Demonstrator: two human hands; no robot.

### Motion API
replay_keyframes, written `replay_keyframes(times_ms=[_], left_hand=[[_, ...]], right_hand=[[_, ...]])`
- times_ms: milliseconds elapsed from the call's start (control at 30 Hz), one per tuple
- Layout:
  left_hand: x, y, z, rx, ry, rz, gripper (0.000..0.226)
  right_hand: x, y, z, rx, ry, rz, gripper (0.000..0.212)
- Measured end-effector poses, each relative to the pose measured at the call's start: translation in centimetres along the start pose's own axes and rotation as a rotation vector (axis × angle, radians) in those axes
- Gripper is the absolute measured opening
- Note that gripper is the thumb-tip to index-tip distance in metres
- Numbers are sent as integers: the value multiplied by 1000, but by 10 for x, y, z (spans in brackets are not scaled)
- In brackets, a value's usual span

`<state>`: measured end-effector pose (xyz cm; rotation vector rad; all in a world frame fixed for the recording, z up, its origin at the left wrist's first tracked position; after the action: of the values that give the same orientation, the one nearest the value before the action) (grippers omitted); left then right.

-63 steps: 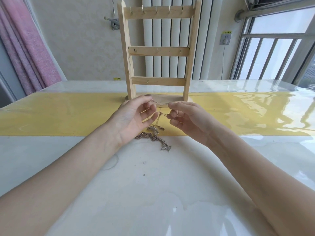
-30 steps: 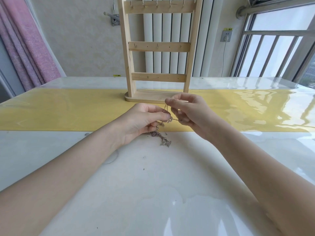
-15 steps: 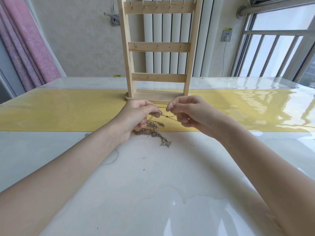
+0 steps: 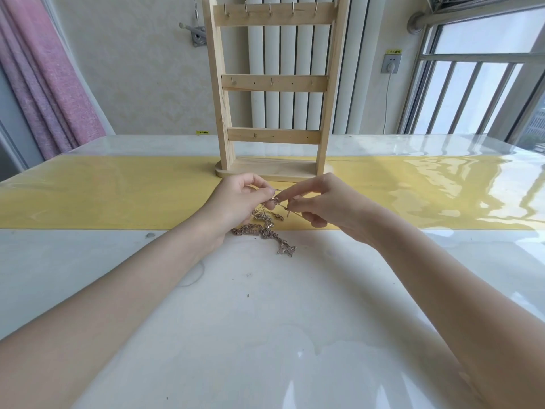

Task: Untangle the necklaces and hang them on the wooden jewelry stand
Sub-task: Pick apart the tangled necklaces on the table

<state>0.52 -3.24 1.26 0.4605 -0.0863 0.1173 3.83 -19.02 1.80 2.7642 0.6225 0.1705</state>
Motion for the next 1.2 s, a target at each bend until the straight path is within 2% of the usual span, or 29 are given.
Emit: replay_keyframes(times_ms=[133,367,533,800,900,1067,1200], left_hand=[[-1,-2,-1,115,-78,26,17],[-3,1,2,6,-129,-36,13],[-2,0,2,61,-151,7,15],[0,0,-3,44,-108,84,18],[0,0,-2,2,-83,96,17],[0,-2,-3,-34,-26,80,15],[0,-3,-3,-61,2,87,16]], right_hand=[[-1,-1,1,17,-33,-5,14],[-2,-2,1,63,-28,-110,18],[-1,-1,2,177,-72,-52,8],[3,0,3,215,-19,53,16],[3,3,3,334,-12,70,17],[0,3,-3,574,-16,-28,17],[-1,3,-6,673,-31,-44,12]])
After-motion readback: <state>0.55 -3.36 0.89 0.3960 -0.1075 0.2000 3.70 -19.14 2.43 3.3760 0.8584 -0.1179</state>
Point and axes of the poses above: each hand's wrist, its own x-axis towards the middle knuckle, its own y-axis out of the back of the hand, z = x × y, the point moved 1 cm from there along x, towards the middle knuckle, and after that the axes turned 8 degrees about x, right-handed, at the moved point
